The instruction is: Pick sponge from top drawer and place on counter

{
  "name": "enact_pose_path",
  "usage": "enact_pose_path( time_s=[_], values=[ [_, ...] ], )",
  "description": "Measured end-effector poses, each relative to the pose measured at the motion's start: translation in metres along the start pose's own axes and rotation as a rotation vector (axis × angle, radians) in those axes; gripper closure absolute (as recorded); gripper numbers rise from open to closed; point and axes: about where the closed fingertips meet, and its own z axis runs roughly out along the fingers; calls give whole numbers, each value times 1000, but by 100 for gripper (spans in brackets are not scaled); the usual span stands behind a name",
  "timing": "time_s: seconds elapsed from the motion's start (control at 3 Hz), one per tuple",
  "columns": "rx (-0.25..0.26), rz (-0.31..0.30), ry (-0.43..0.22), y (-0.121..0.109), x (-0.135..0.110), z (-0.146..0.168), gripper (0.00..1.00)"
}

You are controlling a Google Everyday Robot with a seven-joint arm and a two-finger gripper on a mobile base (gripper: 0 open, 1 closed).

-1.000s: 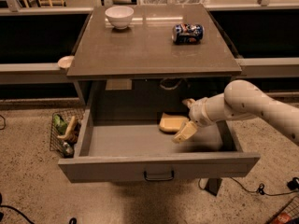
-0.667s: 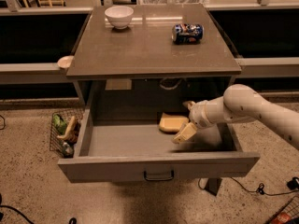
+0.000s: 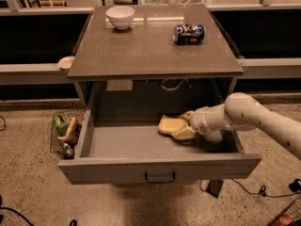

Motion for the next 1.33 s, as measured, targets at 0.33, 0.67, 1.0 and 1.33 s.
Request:
enact_pose_path(
  time_s=[0.33, 0.67, 1.0, 1.33],
  values=[
    [3, -14, -62, 3, -2, -11, 72],
    [17, -92, -164, 11, -27, -63, 95],
    [52, -194, -228, 21, -46, -130, 100],
    [58, -266, -254, 26, -59, -175, 100]
  ],
)
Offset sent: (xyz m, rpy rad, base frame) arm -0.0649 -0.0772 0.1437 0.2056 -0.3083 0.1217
